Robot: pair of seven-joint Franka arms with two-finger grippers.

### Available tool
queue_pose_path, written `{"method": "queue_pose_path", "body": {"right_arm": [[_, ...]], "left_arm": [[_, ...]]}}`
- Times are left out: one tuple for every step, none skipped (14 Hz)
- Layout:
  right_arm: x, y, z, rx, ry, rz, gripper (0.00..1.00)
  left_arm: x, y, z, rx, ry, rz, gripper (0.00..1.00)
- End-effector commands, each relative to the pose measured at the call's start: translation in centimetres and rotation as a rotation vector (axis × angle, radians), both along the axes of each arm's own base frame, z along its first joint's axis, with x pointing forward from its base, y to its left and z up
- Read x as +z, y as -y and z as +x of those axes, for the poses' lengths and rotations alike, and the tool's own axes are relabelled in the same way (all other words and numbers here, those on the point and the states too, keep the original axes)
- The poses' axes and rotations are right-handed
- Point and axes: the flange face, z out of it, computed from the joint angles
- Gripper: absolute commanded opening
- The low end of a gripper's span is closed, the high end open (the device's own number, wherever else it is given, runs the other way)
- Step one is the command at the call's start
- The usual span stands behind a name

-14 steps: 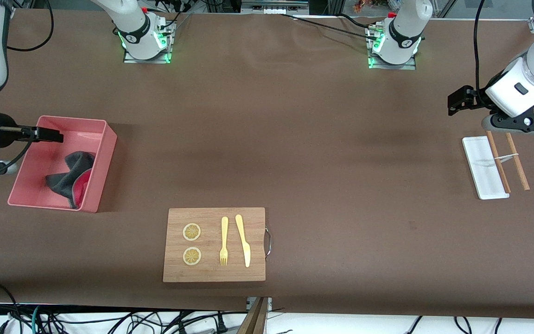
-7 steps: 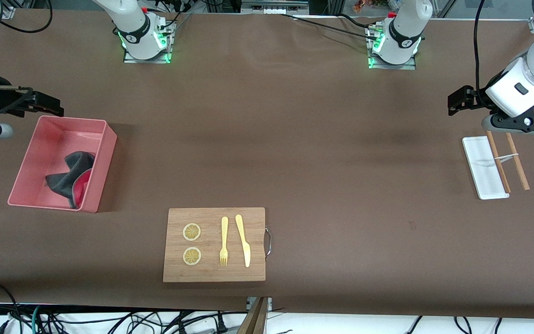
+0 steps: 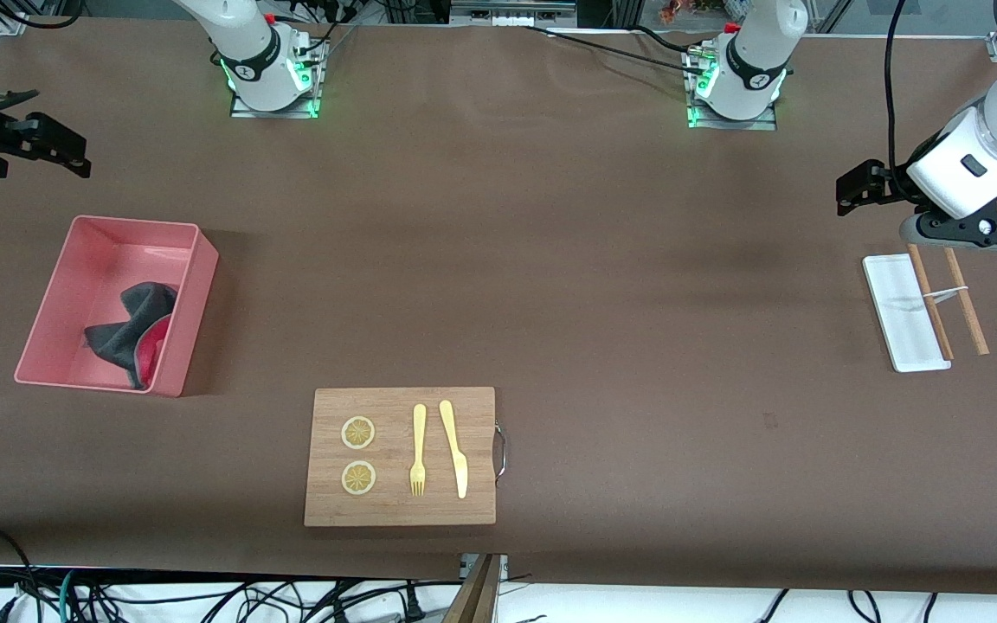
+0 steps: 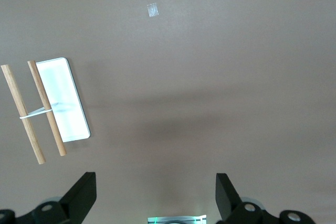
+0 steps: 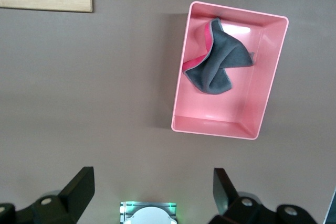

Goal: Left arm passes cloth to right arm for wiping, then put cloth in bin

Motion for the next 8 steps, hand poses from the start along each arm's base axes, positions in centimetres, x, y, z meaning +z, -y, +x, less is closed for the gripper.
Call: {"method": "queue_pose_path", "body": {"right_arm": [[-0.25,0.77,-0.65,-0.029,0.001,-0.014,1.0],[-0.31,0.67,-0.73,-0.041,-0.005,-0.007,1.0],[-0.24,0.62,-0.78,-0.05,-0.003,0.003,1.0],[-0.24,0.58,-0.78,-0.052,-0.003,0.006,1.0],[-0.25,0.6,-0.73,-0.049,-0.003,0.005,1.0],[-0.31,0.6,-0.67,-0.044,-0.004,0.006,1.0],[-0.39,0.61,-0.62,-0.041,-0.005,0.004,1.0],[-0.39,0.61,-0.62,-0.039,-0.006,0.004,1.0]], "left_arm": [[0.44,-0.25,0.32,-0.017,-0.001,0.014,1.0],[0.44,-0.25,0.32,-0.018,-0.001,0.014,1.0],[0.44,-0.25,0.32,-0.018,-0.001,0.014,1.0],[0.44,-0.17,0.31,-0.018,-0.001,0.014,1.0],[0.44,-0.17,0.31,-0.018,-0.001,0.014,1.0],[0.44,-0.25,0.32,-0.017,-0.001,0.014,1.0],[0.45,-0.25,0.34,-0.017,0.001,0.014,1.0],[0.45,-0.17,0.33,-0.018,0.001,0.014,1.0]]}}
